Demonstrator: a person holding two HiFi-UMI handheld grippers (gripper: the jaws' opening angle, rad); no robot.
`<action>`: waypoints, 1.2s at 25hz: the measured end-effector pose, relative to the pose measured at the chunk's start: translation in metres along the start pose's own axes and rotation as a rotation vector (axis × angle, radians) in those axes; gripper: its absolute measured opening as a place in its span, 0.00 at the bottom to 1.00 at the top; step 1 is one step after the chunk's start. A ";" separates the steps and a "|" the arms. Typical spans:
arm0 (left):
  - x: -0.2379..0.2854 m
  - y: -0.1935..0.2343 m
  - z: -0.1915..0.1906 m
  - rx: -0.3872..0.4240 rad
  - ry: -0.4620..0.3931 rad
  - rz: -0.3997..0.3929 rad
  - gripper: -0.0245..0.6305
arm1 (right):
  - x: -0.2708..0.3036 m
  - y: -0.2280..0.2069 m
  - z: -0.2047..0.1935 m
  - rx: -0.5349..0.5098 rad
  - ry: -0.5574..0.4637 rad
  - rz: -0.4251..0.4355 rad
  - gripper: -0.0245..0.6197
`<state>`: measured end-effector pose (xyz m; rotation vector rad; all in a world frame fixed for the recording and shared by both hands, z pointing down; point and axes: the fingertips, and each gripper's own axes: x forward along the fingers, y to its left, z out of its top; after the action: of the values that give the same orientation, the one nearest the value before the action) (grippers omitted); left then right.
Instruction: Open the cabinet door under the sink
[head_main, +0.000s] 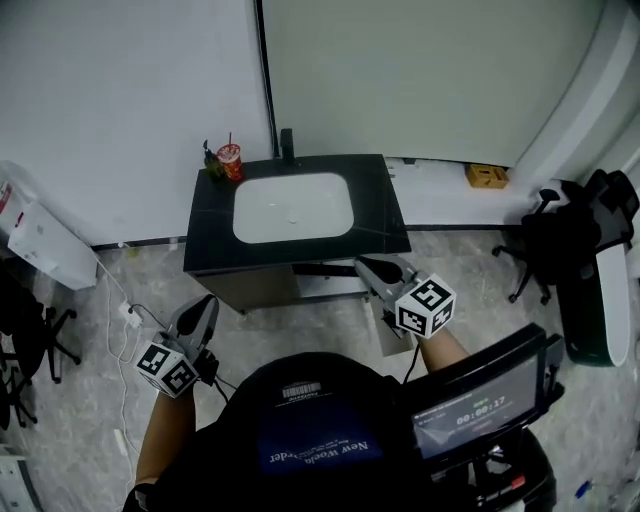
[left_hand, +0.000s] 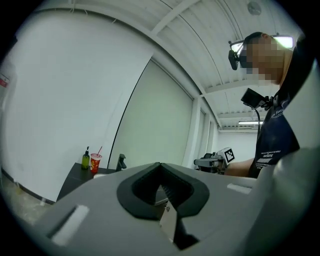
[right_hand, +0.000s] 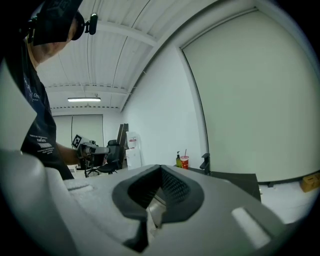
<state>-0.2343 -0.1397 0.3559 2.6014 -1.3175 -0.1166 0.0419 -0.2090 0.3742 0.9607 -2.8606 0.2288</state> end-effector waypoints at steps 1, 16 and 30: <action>0.003 0.005 0.002 0.003 0.001 -0.017 0.04 | 0.005 0.001 -0.001 0.005 0.002 -0.010 0.04; 0.112 0.047 0.023 -0.023 -0.010 -0.032 0.04 | 0.056 -0.094 0.010 -0.005 0.015 0.016 0.04; 0.221 0.066 0.015 -0.071 0.009 0.083 0.04 | 0.121 -0.200 0.038 0.035 0.009 0.225 0.04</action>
<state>-0.1572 -0.3572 0.3631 2.4823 -1.3894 -0.1348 0.0648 -0.4449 0.3775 0.6398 -2.9630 0.3026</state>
